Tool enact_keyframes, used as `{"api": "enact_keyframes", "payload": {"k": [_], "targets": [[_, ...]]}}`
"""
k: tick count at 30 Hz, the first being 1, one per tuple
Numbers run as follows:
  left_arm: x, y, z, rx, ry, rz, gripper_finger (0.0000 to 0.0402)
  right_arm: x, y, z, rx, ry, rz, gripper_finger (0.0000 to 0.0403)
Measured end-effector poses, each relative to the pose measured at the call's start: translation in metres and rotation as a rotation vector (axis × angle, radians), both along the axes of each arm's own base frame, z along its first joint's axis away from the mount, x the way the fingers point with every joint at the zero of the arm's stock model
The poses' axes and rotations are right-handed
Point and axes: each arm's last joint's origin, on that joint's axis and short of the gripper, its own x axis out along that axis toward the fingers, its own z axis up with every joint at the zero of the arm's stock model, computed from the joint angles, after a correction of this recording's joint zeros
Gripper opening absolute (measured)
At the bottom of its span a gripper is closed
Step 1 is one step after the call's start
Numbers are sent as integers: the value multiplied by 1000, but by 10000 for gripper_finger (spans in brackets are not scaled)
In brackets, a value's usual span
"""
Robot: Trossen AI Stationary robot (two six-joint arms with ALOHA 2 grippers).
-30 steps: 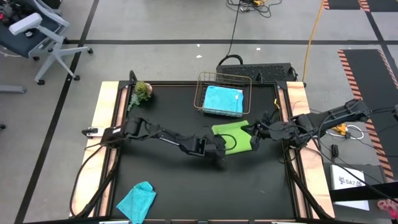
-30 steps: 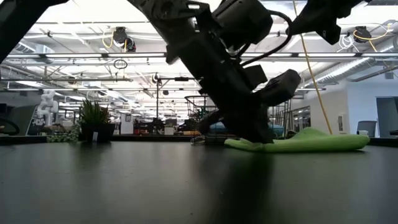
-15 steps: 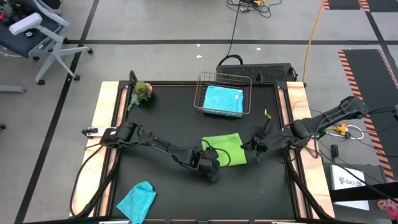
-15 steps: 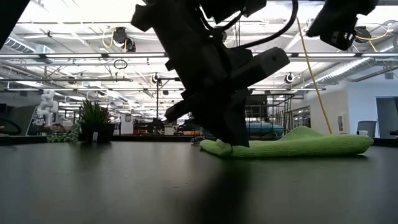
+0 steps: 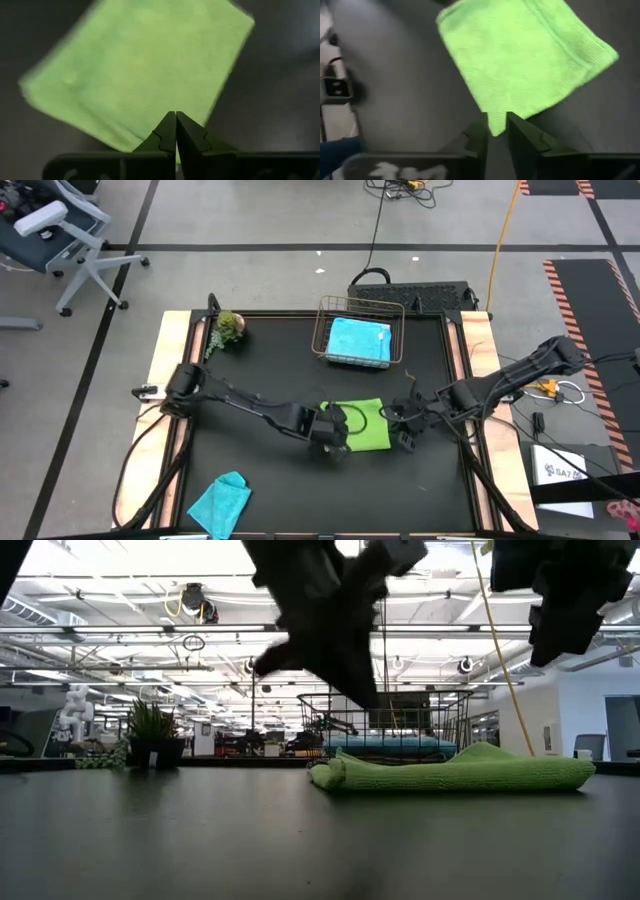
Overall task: Fold microfiber towels
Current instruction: Put the green towel into the wire basket
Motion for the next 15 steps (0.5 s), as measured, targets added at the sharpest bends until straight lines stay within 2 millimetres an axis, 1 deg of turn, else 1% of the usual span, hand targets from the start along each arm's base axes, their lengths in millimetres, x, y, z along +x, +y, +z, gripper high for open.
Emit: {"api": "enact_keyframes", "payload": {"k": [3,7,8,11,15], "targets": [[-8,7,14,39,14,21,14,2,-2,-4,19,22,-54,101],[-19,11,26,9,44,103,32,2,-2,-18,56,47,-122,150],[-20,11,27,-15,54,124,38,1,-2,-23,67,53,-138,160],[-23,12,20,-68,114,157,57,0,-3,-38,102,43,-179,186],[-22,12,18,-100,111,183,79,-3,-6,-59,148,-11,-220,205]]}}
